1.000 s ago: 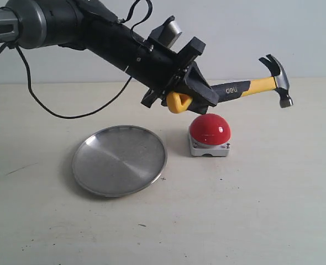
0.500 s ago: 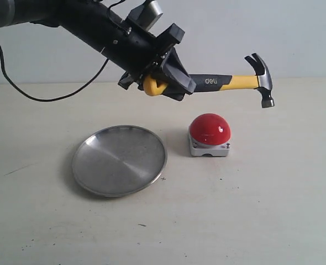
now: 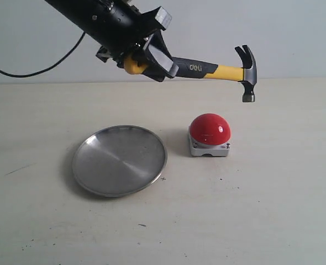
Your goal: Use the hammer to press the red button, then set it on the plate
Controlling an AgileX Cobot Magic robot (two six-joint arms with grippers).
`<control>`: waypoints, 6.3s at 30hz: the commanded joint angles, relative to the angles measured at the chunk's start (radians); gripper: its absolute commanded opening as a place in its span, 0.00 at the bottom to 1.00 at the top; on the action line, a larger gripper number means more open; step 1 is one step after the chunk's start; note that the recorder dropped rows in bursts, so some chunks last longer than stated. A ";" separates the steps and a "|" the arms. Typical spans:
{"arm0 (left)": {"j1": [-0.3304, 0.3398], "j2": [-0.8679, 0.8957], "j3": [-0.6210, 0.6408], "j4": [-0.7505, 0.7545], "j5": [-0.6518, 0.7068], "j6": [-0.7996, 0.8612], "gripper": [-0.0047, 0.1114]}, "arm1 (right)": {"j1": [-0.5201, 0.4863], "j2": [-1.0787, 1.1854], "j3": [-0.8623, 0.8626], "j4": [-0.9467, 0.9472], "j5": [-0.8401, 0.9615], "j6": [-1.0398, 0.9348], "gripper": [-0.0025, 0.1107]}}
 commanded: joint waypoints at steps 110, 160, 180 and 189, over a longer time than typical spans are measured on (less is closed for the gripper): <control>-0.297 -0.591 0.803 0.248 -1.235 -0.037 0.04 | 0.049 -0.008 0.005 0.033 -0.008 -0.054 0.30; -0.023 -0.951 1.379 0.460 -1.481 -1.038 0.04 | 0.049 -0.008 0.005 0.033 -0.017 -0.058 0.30; 0.080 -0.858 1.486 0.826 -1.809 -1.617 0.04 | 0.049 0.013 0.005 0.028 -0.044 -0.062 0.30; 0.163 -0.673 1.604 0.960 -2.288 -1.806 0.04 | 0.049 0.013 0.005 0.028 -0.046 -0.062 0.30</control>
